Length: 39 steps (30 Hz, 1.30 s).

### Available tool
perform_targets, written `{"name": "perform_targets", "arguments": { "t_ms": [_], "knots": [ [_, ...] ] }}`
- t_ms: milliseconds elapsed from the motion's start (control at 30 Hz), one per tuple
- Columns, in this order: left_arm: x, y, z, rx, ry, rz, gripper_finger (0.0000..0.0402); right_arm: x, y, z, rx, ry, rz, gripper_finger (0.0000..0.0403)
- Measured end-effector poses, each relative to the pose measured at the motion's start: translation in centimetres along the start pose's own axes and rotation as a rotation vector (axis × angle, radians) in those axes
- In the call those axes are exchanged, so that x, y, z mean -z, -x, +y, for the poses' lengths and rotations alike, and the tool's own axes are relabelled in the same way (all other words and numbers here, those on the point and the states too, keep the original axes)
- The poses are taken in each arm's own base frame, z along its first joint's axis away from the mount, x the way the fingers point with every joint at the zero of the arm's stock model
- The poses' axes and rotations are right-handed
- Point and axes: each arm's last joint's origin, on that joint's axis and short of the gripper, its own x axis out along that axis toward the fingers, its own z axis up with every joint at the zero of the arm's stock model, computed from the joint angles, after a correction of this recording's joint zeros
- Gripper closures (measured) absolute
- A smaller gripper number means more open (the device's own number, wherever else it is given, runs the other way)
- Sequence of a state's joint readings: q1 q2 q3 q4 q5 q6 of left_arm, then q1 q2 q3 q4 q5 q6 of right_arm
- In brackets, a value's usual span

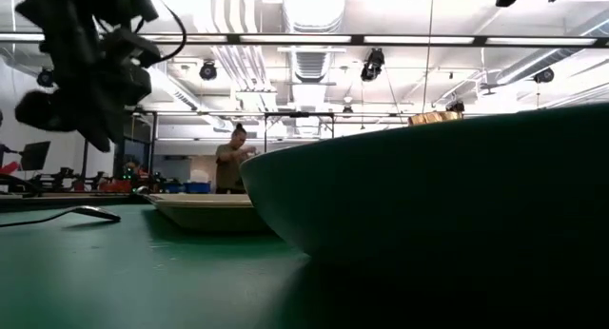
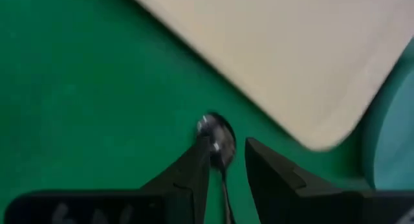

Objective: Pick and place plate/cup/fork/spoon on tray
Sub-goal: Put the black spoon on the top left of the white tray

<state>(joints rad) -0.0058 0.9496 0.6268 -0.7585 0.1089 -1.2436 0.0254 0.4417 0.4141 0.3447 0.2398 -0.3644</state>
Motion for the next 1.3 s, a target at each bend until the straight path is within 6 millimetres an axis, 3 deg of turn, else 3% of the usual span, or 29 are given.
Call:
{"name": "perform_targets", "arguments": {
  "t_ms": [200, 500, 767, 1033, 1300],
  "knots": [
    [1.7, -1.2, -2.3, -0.064, 0.026, 0.084, 0.0321, -0.1, 0.1, -0.1, 0.004, 0.001, -0.01, 0.0376],
    [3.7, -5.0, -3.3, -0.251, 0.04, 0.147, 0.0321, -0.1, 0.1, -0.1, 0.004, 0.014, -0.009, 0.0376],
    [4.6, -6.4, -6.9, -0.275, -0.024, 0.104, 0.0321, -0.1, 0.1, -0.1, 0.004, 0.024, -0.009, 0.0376],
    [5.7, -8.6, -6.4, -0.376, -0.019, 0.112, 0.0321, -0.1, 0.1, -0.1, 0.004, 0.028, -0.008, 0.0376],
    [6.1, -9.4, -6.2, -0.409, -0.035, 0.079, 0.0321, -0.1, 0.1, -0.1, 0.003, 0.032, -0.005, 0.0376]
  ]
}}
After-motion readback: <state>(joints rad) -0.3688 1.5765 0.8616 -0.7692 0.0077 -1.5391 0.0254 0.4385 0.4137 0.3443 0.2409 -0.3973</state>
